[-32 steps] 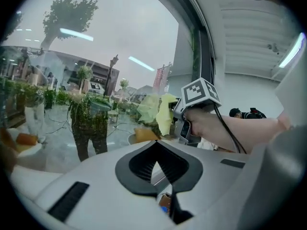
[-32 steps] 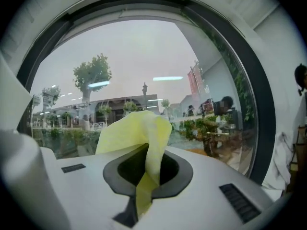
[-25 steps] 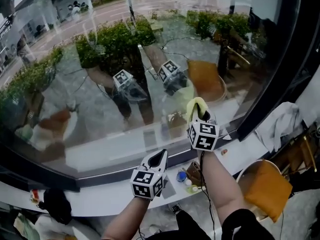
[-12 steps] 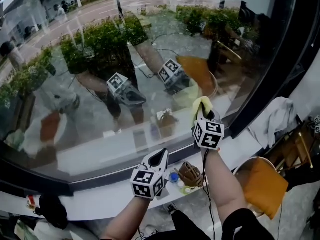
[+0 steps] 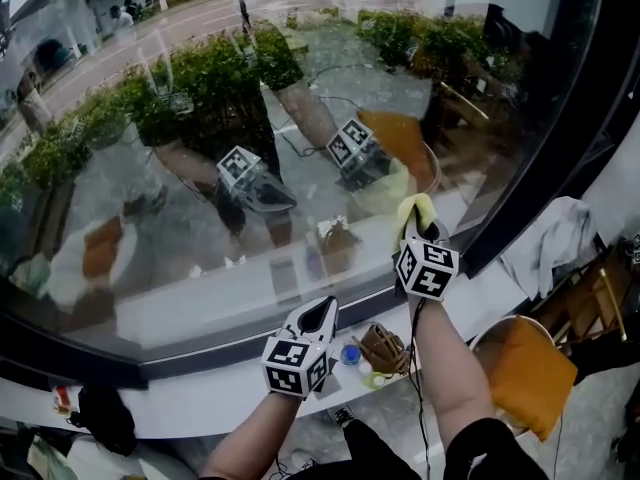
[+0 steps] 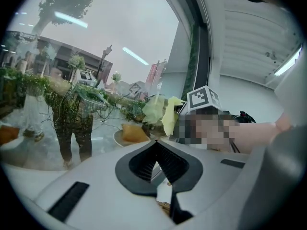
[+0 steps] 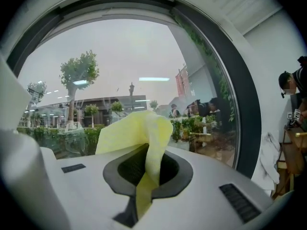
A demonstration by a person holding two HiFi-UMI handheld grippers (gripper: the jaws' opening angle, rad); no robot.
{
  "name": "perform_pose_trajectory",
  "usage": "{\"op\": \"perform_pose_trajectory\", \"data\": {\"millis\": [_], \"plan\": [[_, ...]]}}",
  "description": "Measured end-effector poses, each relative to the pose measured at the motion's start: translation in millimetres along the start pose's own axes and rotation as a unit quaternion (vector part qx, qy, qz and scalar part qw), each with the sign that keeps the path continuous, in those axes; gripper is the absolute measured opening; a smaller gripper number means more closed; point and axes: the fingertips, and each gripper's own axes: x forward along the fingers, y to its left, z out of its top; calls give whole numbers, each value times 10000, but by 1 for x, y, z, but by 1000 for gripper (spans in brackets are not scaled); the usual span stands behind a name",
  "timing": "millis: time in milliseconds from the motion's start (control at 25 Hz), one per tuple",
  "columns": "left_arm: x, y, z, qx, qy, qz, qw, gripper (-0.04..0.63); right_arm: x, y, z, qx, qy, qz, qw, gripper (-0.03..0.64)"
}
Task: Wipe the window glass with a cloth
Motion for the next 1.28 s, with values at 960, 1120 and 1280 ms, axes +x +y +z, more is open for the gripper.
{"op": "perform_pose_trajectory", "data": {"millis": [960, 1120, 1280], "plan": [[-26, 7, 3, 155, 1, 219, 9996, 6, -3, 0, -3, -105, 119, 61, 9999, 32], [-36, 10, 8, 129, -77, 304, 9994, 6, -11, 5, -3, -130, 107, 97, 9998, 32], [-48, 11, 12, 169, -105, 376, 9991, 6, -22, 14, -1, -150, 76, 163, 9997, 32]]}}
